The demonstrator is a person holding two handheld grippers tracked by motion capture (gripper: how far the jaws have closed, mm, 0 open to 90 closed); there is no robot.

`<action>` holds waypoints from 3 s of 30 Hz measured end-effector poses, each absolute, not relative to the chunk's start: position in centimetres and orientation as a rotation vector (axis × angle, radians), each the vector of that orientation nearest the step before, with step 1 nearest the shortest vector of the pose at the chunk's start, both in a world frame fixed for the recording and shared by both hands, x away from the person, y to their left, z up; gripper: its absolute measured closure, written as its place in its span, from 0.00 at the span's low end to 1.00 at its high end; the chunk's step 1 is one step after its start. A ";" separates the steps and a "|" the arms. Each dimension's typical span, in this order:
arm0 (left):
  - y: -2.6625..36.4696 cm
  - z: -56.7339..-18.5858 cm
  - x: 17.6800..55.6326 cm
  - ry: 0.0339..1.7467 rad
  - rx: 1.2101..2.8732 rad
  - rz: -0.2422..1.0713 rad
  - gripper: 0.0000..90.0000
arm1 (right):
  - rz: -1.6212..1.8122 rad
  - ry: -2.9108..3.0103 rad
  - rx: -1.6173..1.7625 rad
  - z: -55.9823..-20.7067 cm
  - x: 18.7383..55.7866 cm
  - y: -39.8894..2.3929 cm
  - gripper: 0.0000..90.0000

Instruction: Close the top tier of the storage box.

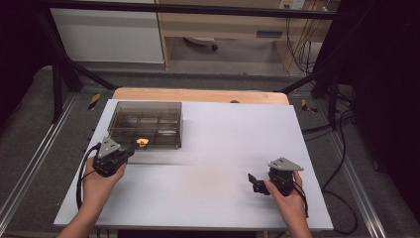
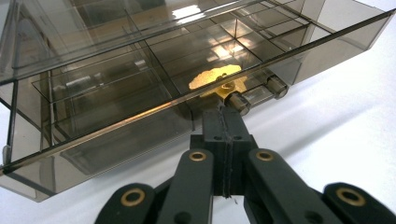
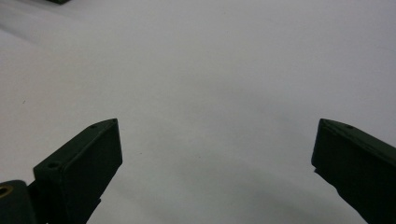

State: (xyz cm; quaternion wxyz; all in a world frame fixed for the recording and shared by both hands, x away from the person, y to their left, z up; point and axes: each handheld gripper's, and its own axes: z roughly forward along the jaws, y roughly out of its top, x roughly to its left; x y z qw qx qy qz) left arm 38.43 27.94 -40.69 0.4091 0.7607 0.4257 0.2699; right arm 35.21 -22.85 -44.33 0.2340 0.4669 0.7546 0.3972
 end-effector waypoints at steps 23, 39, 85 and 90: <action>27.5 -40.1 40.4 1.088 1.934 0.691 1.00 | 1.082 2.074 1.279 -44.4 35.2 -22.9 0.03; 27.4 -40.0 41.6 1.106 1.933 0.686 1.00 | 1.074 2.085 1.276 -44.4 35.2 -22.9 0.03; 27.3 -38.9 42.3 1.113 1.864 0.692 1.00 | 1.080 2.098 1.274 -44.4 35.2 -22.9 0.03; 26.9 -38.3 41.5 1.085 1.834 0.660 1.00 | 1.076 2.103 1.267 -44.4 35.3 -22.9 0.03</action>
